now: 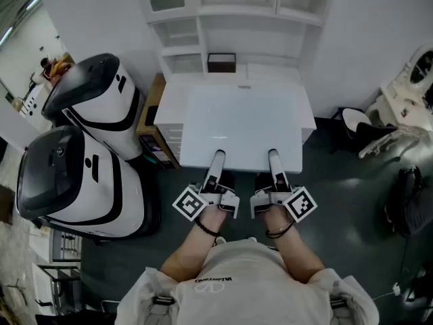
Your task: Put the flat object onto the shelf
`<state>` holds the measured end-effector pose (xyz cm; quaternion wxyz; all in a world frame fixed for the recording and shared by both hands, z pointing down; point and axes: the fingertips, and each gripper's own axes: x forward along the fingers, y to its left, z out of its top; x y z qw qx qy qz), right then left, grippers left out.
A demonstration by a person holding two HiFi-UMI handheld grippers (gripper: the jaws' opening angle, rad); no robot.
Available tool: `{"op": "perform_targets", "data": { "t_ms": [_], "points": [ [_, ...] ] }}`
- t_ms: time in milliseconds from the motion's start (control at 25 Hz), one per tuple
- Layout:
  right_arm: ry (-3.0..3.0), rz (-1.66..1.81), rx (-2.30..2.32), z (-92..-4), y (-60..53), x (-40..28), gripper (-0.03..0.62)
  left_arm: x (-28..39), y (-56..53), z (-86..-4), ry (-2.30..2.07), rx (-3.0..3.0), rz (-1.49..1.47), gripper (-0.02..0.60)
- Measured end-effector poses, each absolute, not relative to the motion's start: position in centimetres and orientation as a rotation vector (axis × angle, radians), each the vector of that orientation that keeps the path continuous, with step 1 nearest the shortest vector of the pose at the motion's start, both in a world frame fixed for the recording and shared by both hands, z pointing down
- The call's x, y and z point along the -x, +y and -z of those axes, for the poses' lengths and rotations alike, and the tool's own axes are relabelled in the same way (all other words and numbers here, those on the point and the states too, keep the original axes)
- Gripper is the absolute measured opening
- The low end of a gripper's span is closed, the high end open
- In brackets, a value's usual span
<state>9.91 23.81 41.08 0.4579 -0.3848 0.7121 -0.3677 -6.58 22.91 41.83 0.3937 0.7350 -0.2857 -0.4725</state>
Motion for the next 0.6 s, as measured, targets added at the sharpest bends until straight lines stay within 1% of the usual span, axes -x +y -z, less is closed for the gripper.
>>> {"op": "perform_targets", "data": {
  "t_ms": [600],
  "points": [
    [1.747, 0.905, 0.979, -41.8, 23.9, -8.9, 0.335, 7.6, 22.9, -42.6, -0.721, -1.846, 1.182, 0.325]
  ]
}}
